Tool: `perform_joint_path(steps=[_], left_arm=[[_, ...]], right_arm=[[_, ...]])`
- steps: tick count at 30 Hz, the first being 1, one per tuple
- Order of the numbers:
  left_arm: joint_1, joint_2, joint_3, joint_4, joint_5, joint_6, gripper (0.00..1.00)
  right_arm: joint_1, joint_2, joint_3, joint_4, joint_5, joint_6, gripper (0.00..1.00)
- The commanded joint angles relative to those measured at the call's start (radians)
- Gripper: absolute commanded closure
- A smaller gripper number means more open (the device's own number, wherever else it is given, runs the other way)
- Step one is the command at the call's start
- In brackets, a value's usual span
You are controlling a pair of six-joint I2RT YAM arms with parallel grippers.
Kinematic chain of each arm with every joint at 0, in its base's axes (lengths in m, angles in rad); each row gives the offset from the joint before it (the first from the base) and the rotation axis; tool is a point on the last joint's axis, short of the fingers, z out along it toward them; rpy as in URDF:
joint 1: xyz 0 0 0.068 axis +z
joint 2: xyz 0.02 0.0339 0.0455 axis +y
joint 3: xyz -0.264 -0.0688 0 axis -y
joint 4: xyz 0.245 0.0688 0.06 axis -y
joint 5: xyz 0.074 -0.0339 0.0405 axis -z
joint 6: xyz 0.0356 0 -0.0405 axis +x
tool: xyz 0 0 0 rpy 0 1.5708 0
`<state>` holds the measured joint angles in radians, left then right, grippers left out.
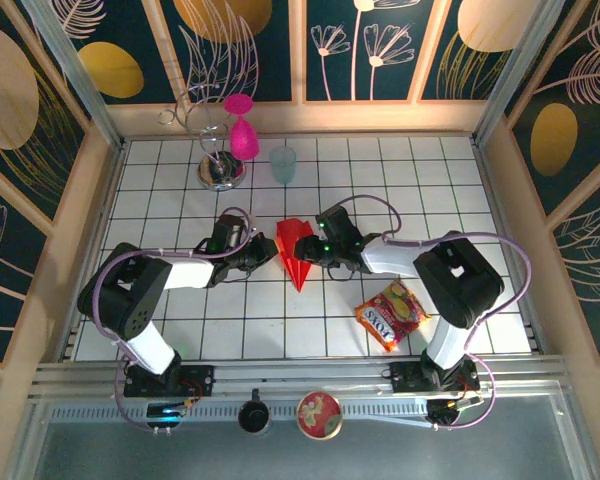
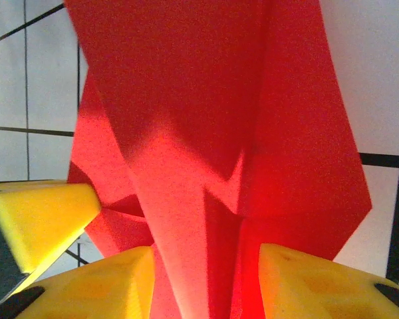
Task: Fold a paper plane with a square sheet of paper (pick it up from the middle)
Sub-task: Move the paper plane to the top-center of the table.
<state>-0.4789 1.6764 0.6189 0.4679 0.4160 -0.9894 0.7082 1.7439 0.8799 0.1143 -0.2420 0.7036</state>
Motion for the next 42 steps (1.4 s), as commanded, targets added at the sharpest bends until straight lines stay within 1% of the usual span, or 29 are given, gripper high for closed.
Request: perform_joint_path(steps=[1, 7, 13, 18, 23, 28, 38, 42], left_arm=[[-0.002, -0.017, 0.017, 0.022, 0.020, -0.007, 1.00], [-0.003, -0.017, 0.019, 0.025, 0.024, -0.006, 1.00], [-0.004, -0.016, 0.020, 0.025, 0.029, -0.006, 1.00], [-0.003, -0.014, 0.021, 0.026, 0.035, -0.007, 1.00], [-0.003, -0.011, 0.018, 0.032, 0.043, -0.006, 1.00], [-0.003, -0.010, 0.012, 0.034, 0.047, -0.006, 1.00], [-0.003, -0.007, 0.010, 0.029, 0.043, -0.003, 1.00], [-0.003, -0.006, 0.011, 0.029, 0.045, -0.003, 1.00]], right_arm=[[0.014, 0.008, 0.031, -0.039, 0.035, -0.018, 0.54], [0.046, 0.017, 0.049, -0.063, 0.027, -0.010, 0.53], [0.079, 0.030, 0.076, -0.109, 0.063, -0.027, 0.46], [0.094, 0.054, 0.107, -0.139, 0.080, -0.048, 0.43], [0.102, 0.082, 0.138, -0.170, 0.096, -0.056, 0.42], [0.105, 0.091, 0.153, -0.198, 0.136, -0.053, 0.48], [0.109, 0.083, 0.157, -0.230, 0.187, -0.041, 0.65], [0.112, 0.090, 0.167, -0.236, 0.189, -0.042, 0.67]])
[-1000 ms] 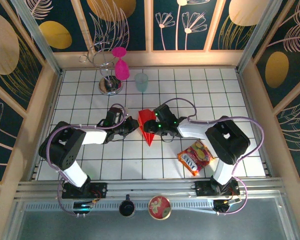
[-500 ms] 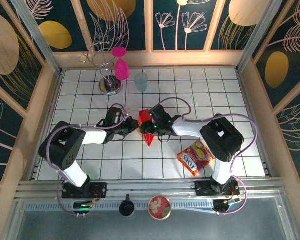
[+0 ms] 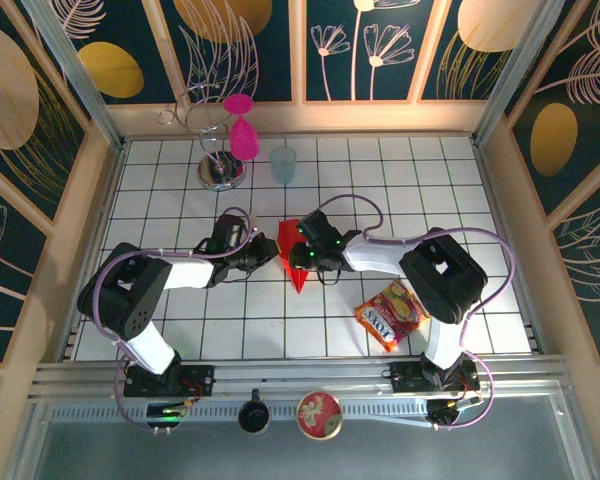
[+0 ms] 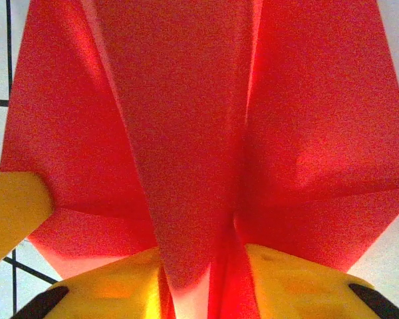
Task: Fold a paper plane with a square sheet of paper (pick it up from the middle)
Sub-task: Move the paper plane to the top-center of the table.
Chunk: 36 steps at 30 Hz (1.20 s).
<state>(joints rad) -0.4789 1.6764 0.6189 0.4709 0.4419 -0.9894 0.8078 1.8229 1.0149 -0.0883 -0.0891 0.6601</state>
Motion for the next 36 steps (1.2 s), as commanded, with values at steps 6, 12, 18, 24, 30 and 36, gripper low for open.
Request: perform_joint_path(steps=[6, 12, 18, 24, 30, 36], left_arm=[[-0.003, -0.011, 0.009, 0.018, 0.017, 0.000, 0.95], [-0.003, -0.028, 0.017, -0.016, -0.018, 0.013, 0.84], [-0.003, -0.089, 0.035, -0.119, -0.150, 0.062, 0.68], [0.006, -0.164, 0.033, -0.232, -0.279, 0.117, 0.47], [0.030, -0.245, -0.013, -0.269, -0.345, 0.136, 0.30], [0.039, -0.317, -0.030, -0.357, -0.440, 0.193, 0.12]], right_arm=[[0.018, 0.042, 0.054, -0.047, 0.032, 0.000, 0.70], [0.019, 0.056, 0.080, -0.091, 0.058, 0.004, 0.78], [0.018, 0.053, 0.119, -0.179, 0.127, -0.004, 0.88], [-0.003, 0.033, 0.171, -0.251, 0.219, -0.042, 0.96], [-0.107, 0.043, 0.239, -0.275, 0.233, -0.141, 0.98], [-0.227, 0.142, 0.390, -0.350, 0.163, -0.300, 0.98]])
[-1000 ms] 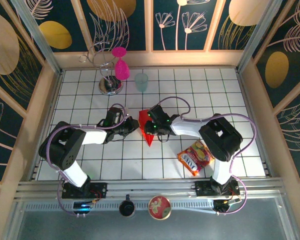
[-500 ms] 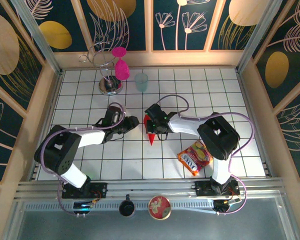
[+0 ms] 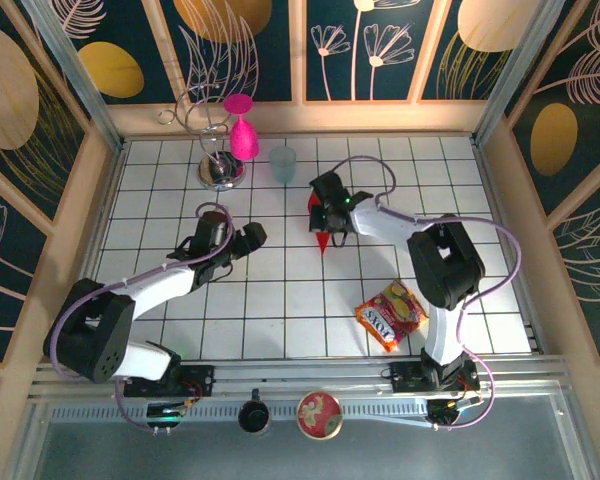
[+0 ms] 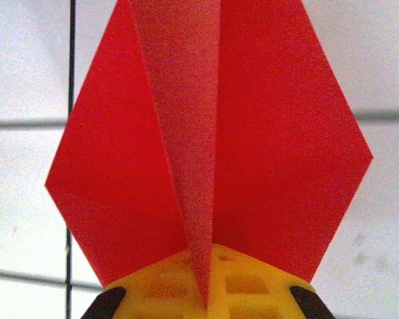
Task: Fold a paper plane with a square sheet of paper (pick it up from the middle)
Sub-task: Move the paper plane to the top-center of the table.
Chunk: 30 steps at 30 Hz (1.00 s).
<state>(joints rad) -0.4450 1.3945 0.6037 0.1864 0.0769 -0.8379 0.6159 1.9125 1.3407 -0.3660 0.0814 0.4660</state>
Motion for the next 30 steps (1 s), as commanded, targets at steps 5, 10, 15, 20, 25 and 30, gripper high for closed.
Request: perform_joint_path(steps=[5, 10, 15, 20, 25, 30], left_arm=[[0.011, -0.078, -0.029, -0.100, -0.115, 0.066, 0.07], [0.012, -0.070, -0.033, -0.099, -0.102, 0.068, 0.06], [0.012, -0.048, -0.025, -0.101, -0.085, 0.068, 0.05], [0.012, -0.034, -0.017, -0.097, -0.078, 0.066, 0.05], [0.012, -0.018, -0.011, -0.098, -0.076, 0.062, 0.04], [0.013, -0.009, -0.010, -0.094, -0.070, 0.060, 0.03]], right_arm=[[-0.090, 0.149, 0.194, -0.167, -0.031, -0.180, 0.97], [-0.124, 0.203, 0.257, -0.198, -0.047, -0.209, 0.96], [-0.148, 0.251, 0.289, -0.207, -0.052, -0.204, 0.95], [-0.162, 0.281, 0.307, -0.209, -0.046, -0.200, 0.89], [-0.164, 0.300, 0.313, -0.217, -0.023, -0.186, 0.81], [-0.165, 0.308, 0.304, -0.212, -0.010, -0.176, 0.77]])
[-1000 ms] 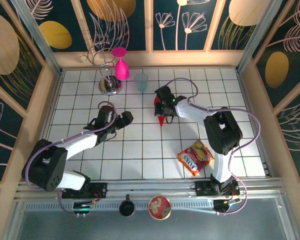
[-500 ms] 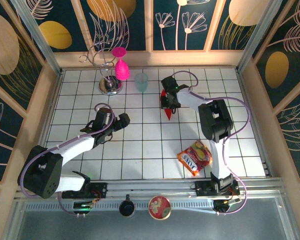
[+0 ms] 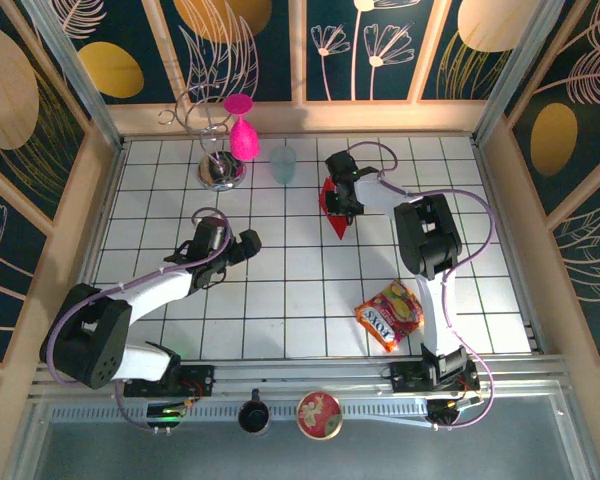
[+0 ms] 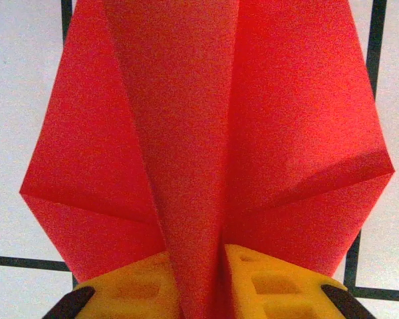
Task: Fold a paper plane with a square sheet of paper (pick it up from the middle)
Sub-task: Move the paper plane to the top-center of the table.
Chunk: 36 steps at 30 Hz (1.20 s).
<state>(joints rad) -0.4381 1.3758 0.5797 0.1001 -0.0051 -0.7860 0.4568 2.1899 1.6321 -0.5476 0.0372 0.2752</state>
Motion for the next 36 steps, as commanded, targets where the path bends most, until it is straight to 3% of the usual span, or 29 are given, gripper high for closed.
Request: perform_joint_path(steps=[1, 18, 36], left_arm=[[0.006, 0.011, 0.013, -0.007, 0.013, 0.008, 0.03], [0.006, 0.016, 0.011, -0.002, 0.014, 0.007, 0.02], [0.006, 0.010, 0.036, -0.016, 0.021, 0.008, 0.01]], right_arm=[[-0.005, 0.034, 0.011, -0.029, 0.039, 0.016, 0.76], [-0.007, 0.060, -0.035, 0.022, 0.072, 0.023, 0.57], [-0.007, 0.030, -0.009, 0.046, 0.082, 0.006, 0.58]])
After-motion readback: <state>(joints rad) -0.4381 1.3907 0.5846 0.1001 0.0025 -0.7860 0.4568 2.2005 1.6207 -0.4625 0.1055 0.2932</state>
